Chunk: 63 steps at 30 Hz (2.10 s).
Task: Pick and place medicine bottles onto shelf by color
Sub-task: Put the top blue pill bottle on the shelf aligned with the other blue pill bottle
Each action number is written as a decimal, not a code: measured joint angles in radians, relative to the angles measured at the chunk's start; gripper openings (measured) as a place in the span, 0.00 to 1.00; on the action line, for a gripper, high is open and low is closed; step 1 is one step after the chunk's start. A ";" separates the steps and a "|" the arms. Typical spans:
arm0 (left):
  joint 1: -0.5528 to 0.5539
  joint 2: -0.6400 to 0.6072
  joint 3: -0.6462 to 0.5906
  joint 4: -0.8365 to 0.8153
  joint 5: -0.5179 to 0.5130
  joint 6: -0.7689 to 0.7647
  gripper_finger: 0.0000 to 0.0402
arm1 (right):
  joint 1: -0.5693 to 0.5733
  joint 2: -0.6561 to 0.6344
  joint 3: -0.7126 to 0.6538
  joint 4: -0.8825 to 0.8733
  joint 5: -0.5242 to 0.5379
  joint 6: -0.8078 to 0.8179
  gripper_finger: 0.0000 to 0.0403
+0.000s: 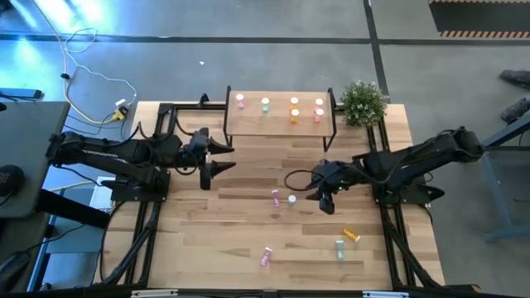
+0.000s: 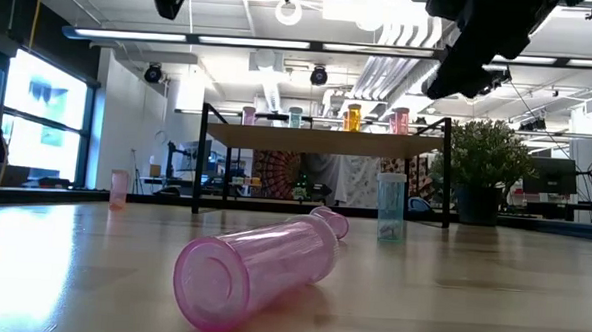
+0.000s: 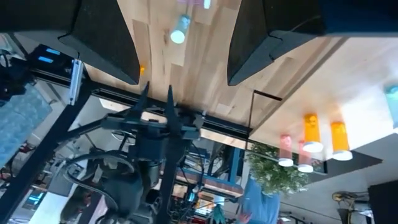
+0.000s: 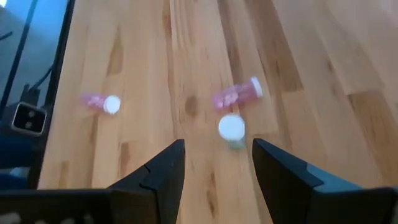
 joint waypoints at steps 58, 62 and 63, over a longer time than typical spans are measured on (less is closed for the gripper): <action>-0.055 0.002 0.000 -0.003 -0.099 -0.034 0.58 | 0.013 0.401 -0.234 0.716 0.084 -0.008 0.23; -0.055 0.002 0.000 -0.002 -0.099 -0.034 0.58 | 0.013 0.401 -0.220 0.710 0.083 0.000 0.22; -0.055 0.002 0.000 -0.002 -0.100 -0.034 0.58 | 0.013 0.401 -0.210 0.709 0.081 0.001 0.22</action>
